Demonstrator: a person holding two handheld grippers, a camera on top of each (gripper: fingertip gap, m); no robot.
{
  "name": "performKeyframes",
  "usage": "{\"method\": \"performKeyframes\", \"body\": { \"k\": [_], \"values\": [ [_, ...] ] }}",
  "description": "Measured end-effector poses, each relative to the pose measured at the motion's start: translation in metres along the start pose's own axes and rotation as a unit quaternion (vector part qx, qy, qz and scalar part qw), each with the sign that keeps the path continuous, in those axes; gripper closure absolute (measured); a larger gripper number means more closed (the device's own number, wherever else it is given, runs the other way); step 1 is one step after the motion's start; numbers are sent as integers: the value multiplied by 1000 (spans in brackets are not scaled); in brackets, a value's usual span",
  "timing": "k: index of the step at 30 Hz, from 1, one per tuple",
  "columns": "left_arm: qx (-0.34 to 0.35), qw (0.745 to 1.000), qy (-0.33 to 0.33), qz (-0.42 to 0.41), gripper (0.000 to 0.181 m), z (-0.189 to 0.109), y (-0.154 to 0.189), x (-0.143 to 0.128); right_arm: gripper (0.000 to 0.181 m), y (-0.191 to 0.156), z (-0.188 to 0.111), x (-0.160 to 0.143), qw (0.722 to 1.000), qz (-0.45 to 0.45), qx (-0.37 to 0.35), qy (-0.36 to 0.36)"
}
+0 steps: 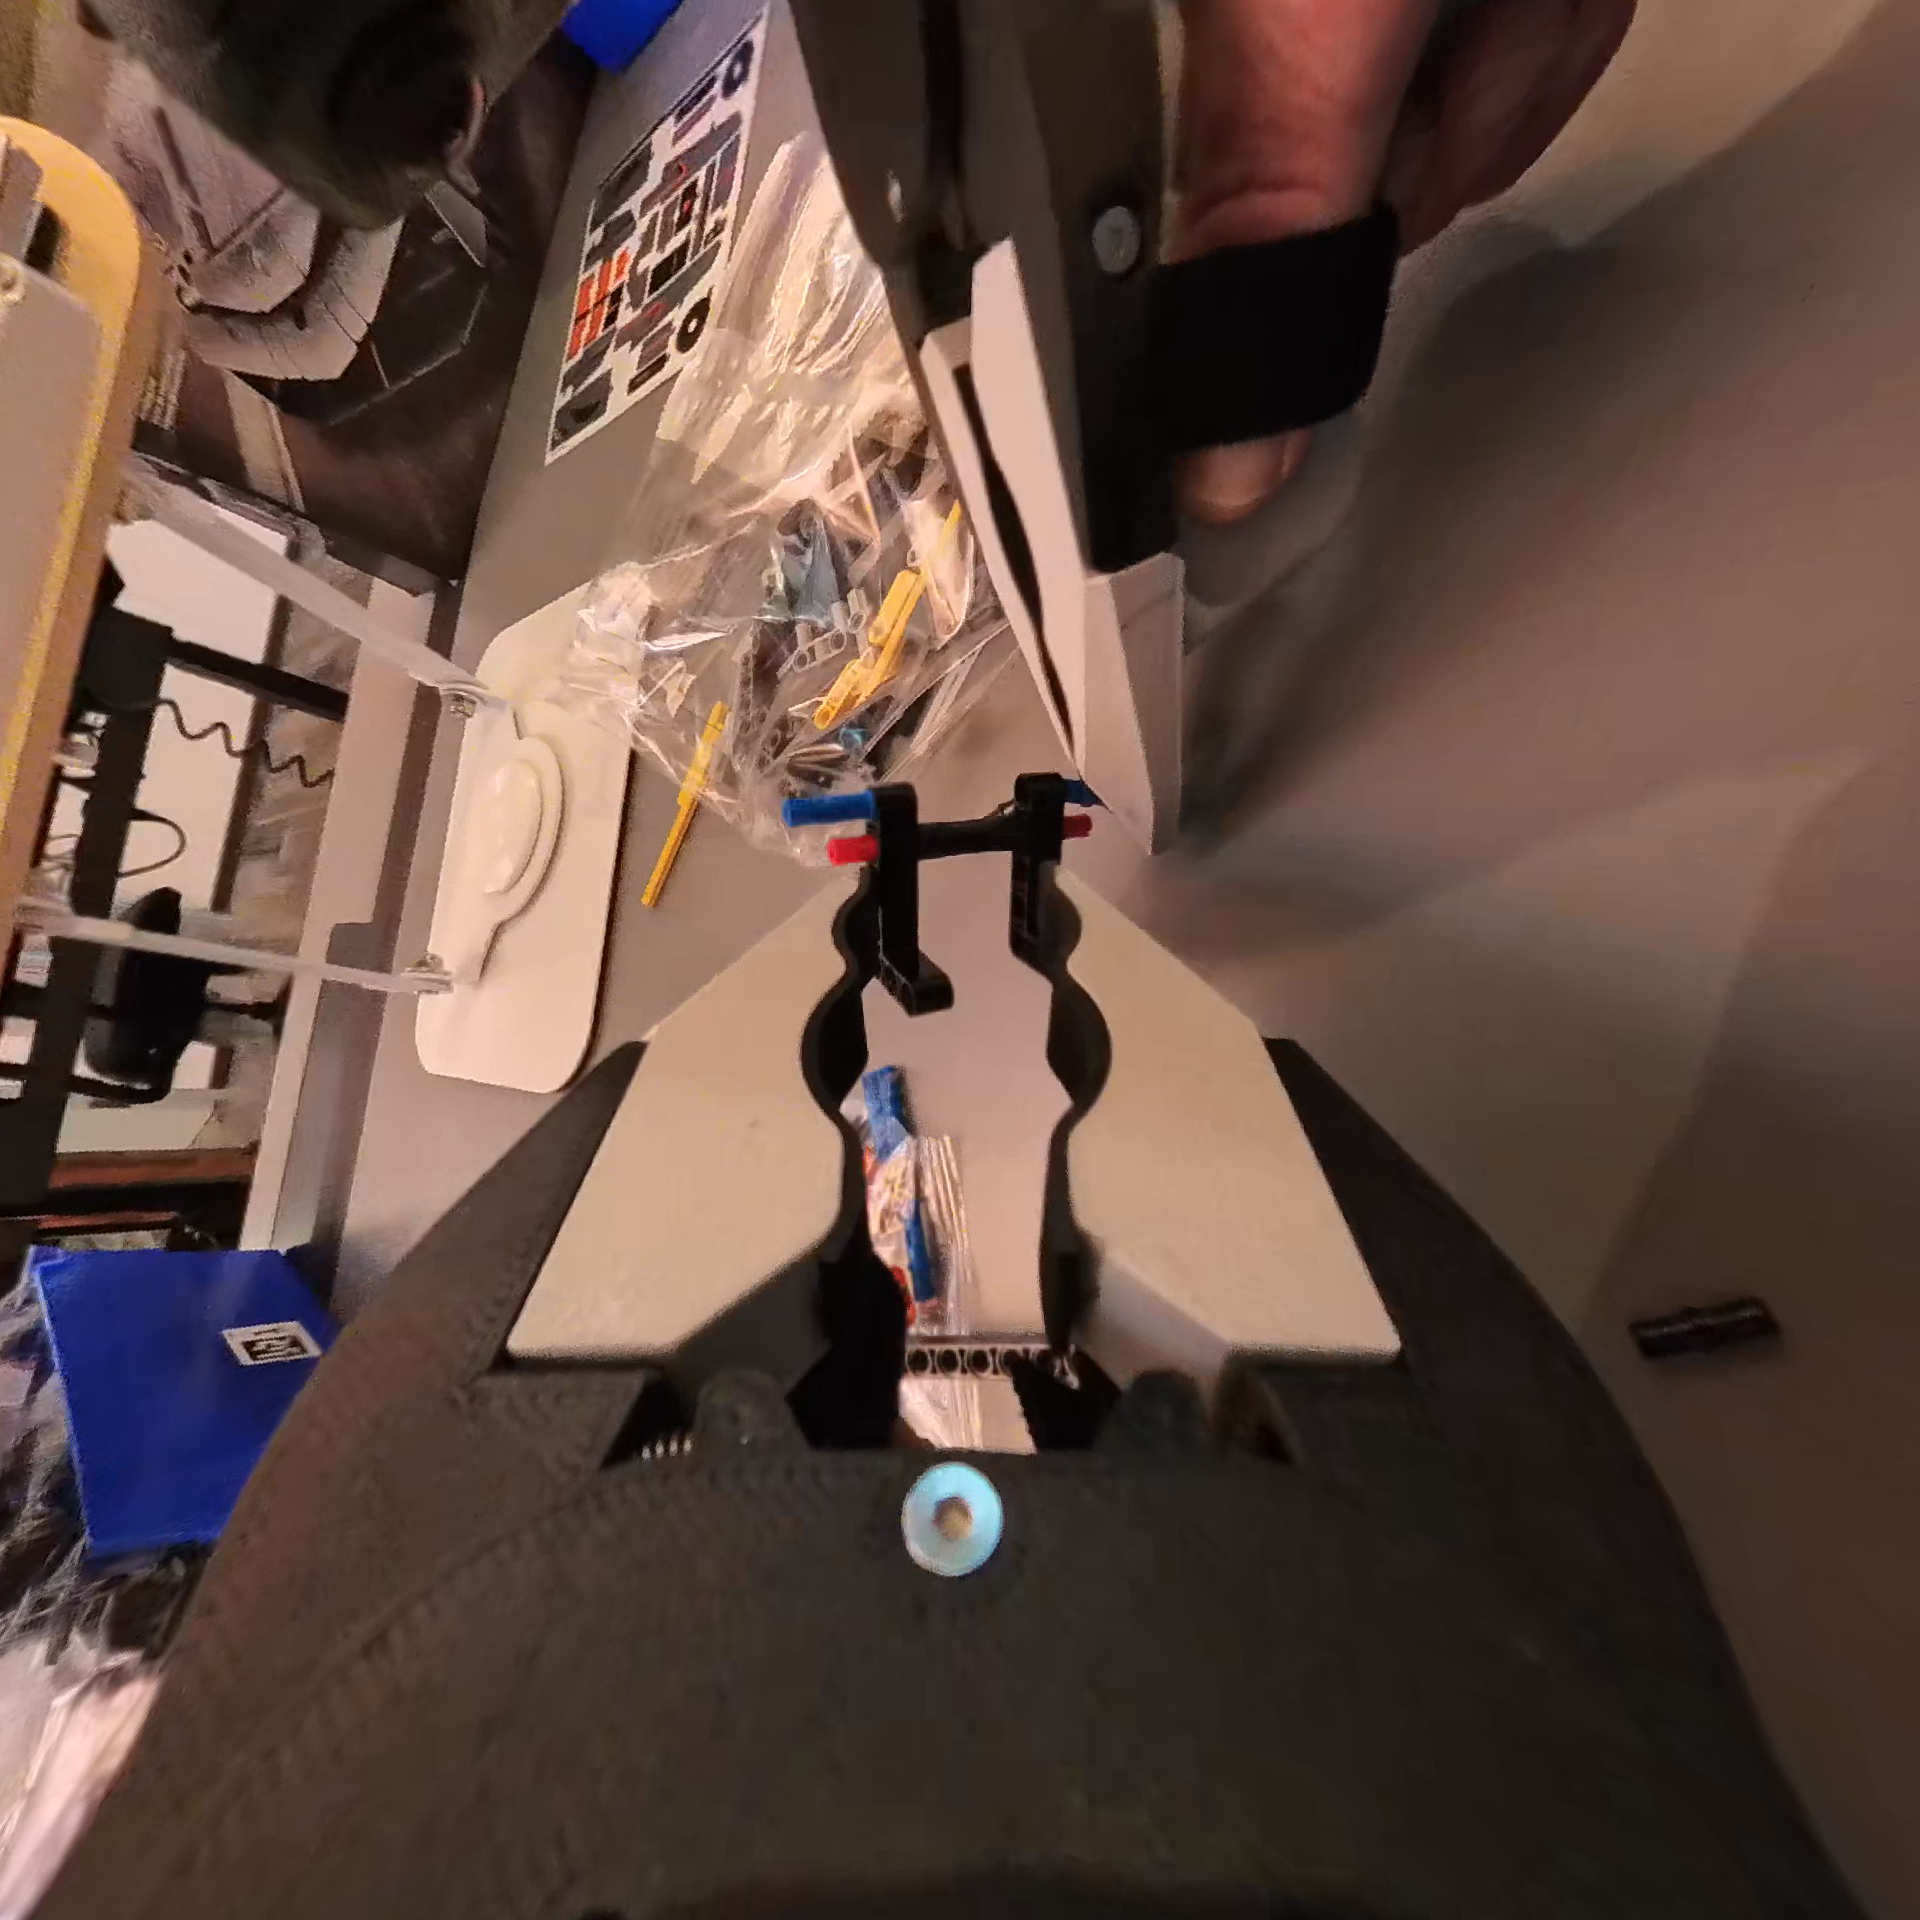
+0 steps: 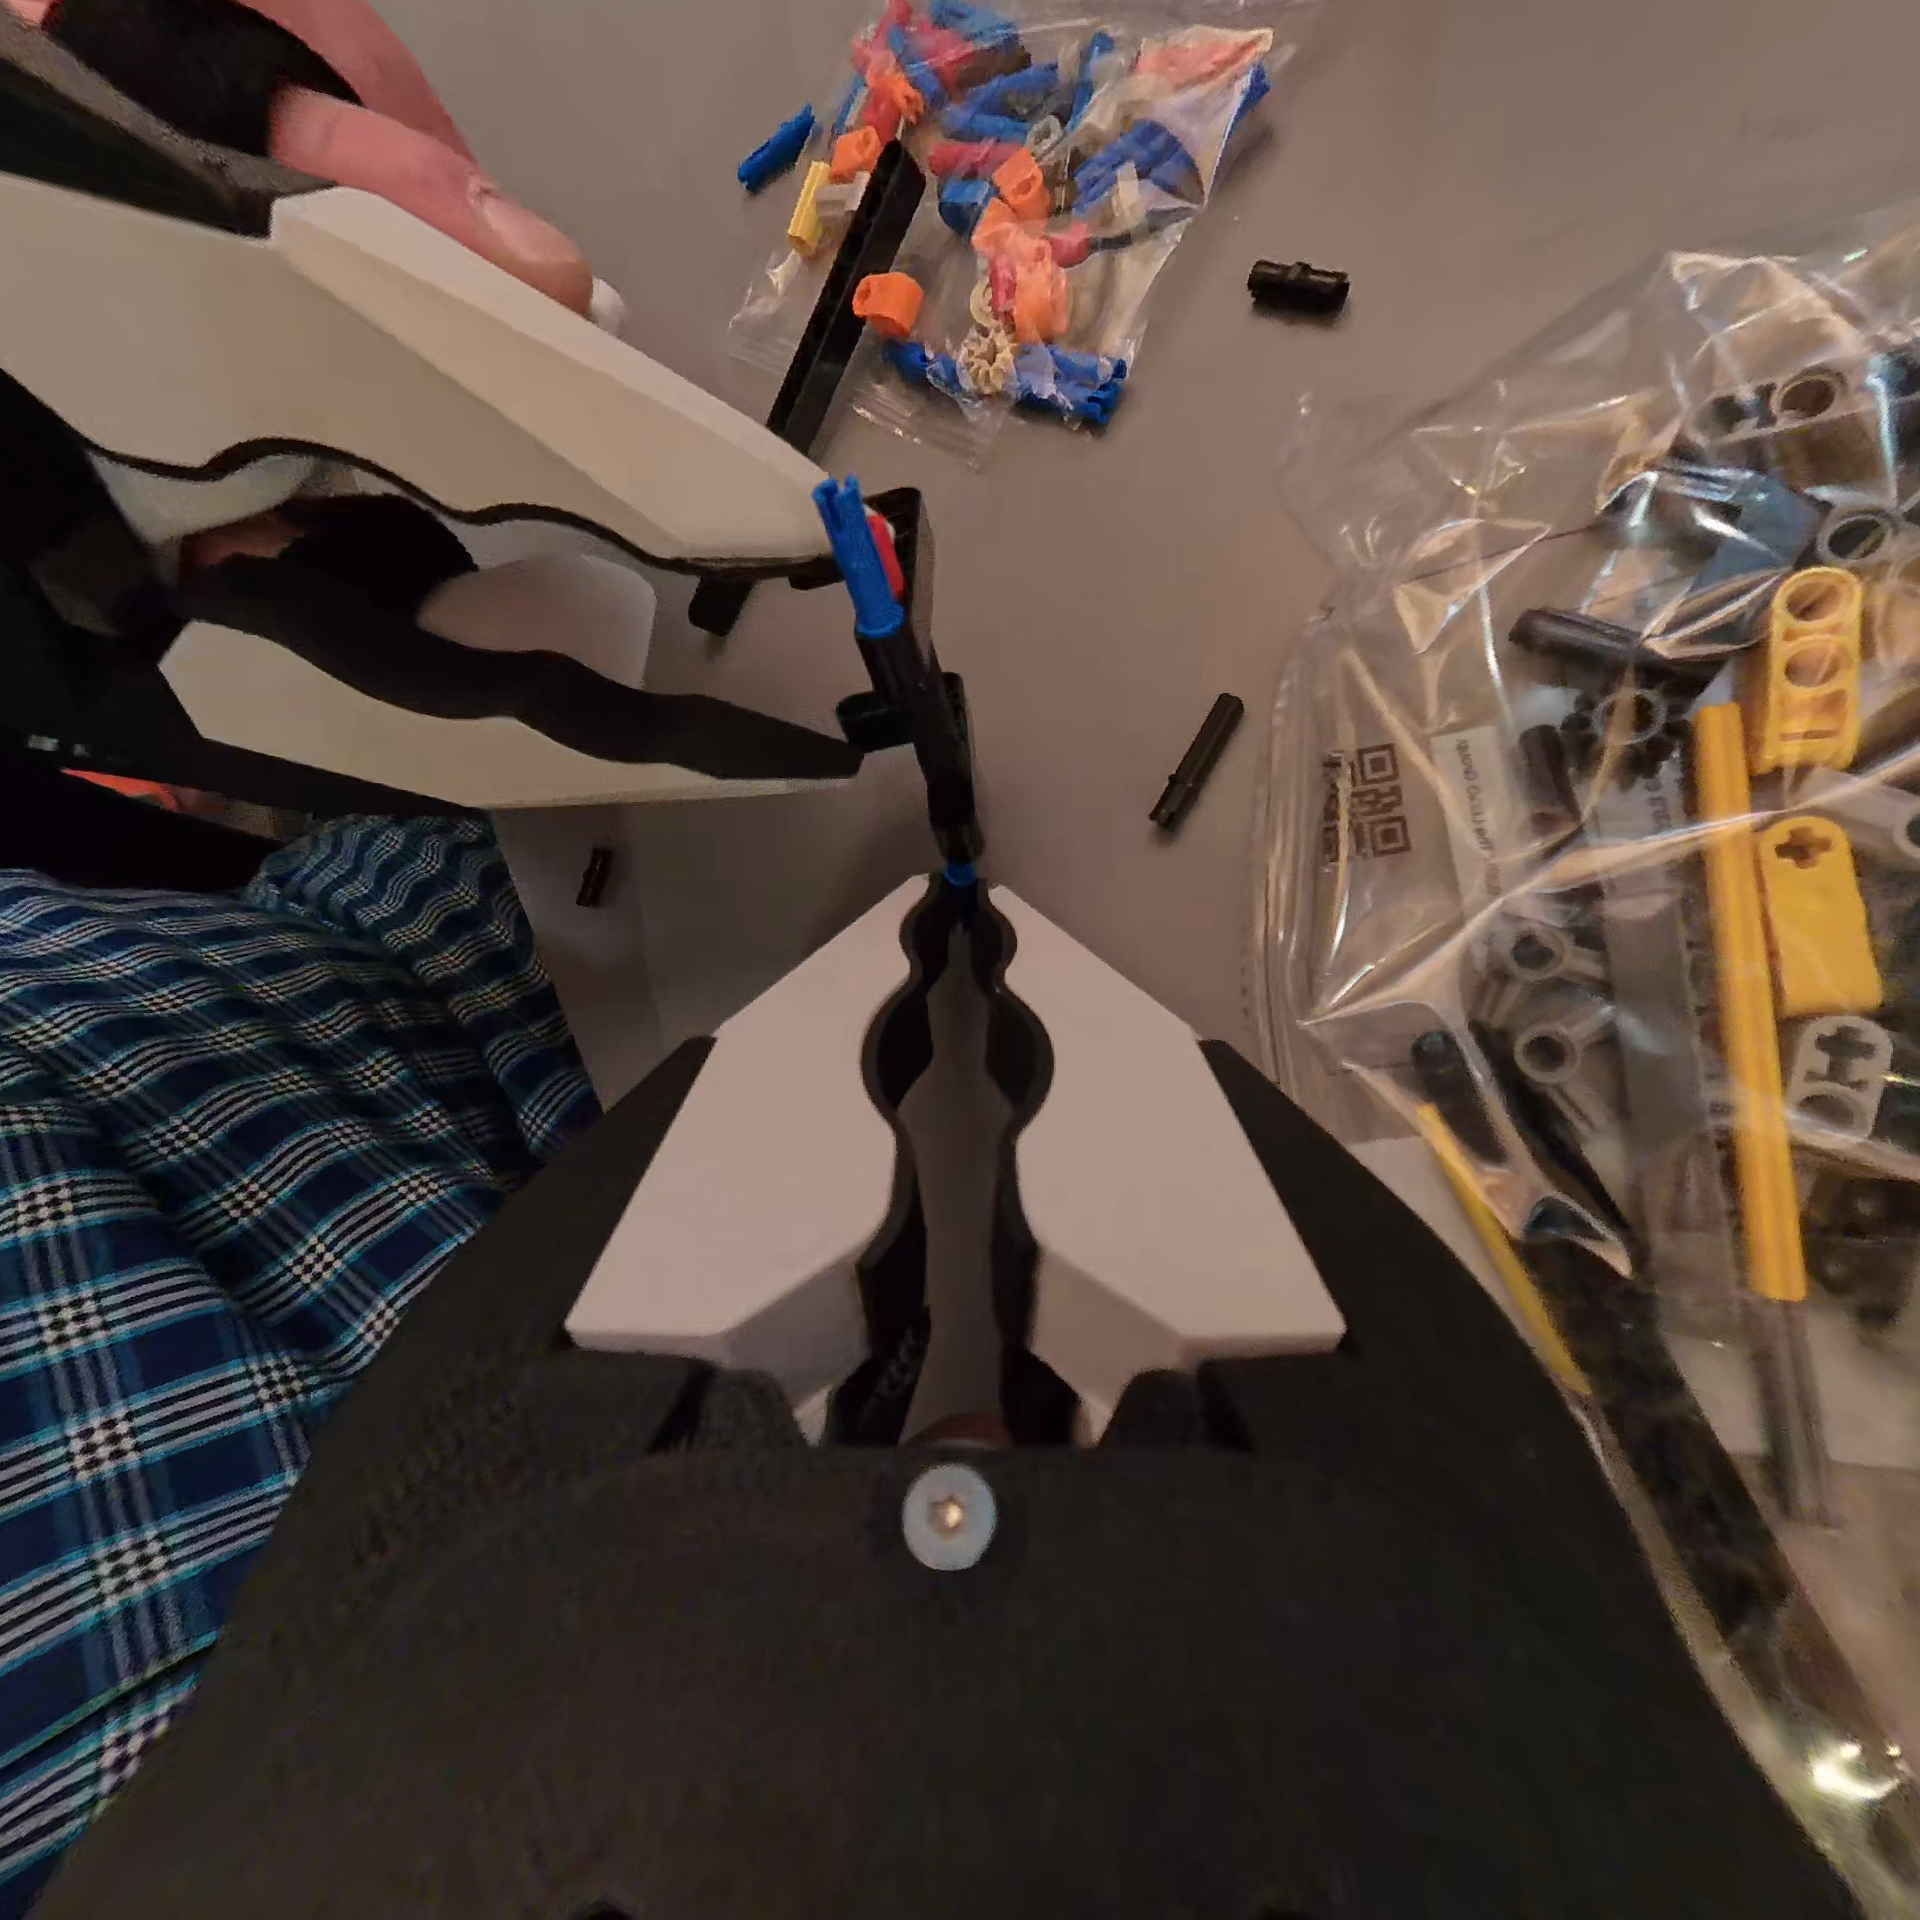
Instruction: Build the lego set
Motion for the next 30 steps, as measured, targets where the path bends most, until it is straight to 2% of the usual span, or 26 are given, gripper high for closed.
{"method": "performKeyframes", "body": {
  "k": [8, 14, 21, 30],
  "values": [
    [-5, 999, 19, -40, 171, -2, -8, 3, 181, 3, 2, 1, 999, -36, -32, 8],
    [9, 1000, 19, 13, 177, -2, -10, 8, 181, 4, 2, 1, 997, -59, -52, 1],
    [-30, 998, -20, 55, 179, -2, -11, 8, 181, 7, 0, 1, 993, -92, -78, 3],
    [-55, 994, -34, 85, 179, 0, -11, 14, 181, 8, 0, 1, 986, -132, -98, -8]
  ]
}}
Point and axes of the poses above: each gripper's, where its closed fingertips meet, z out along the fingers, x out of its top, y = z × x across the jaws, the point moved 1 cm from there along -z, back along the fingers, and after that the axes turned 8 degrees about -z, right-handed, at the moved point
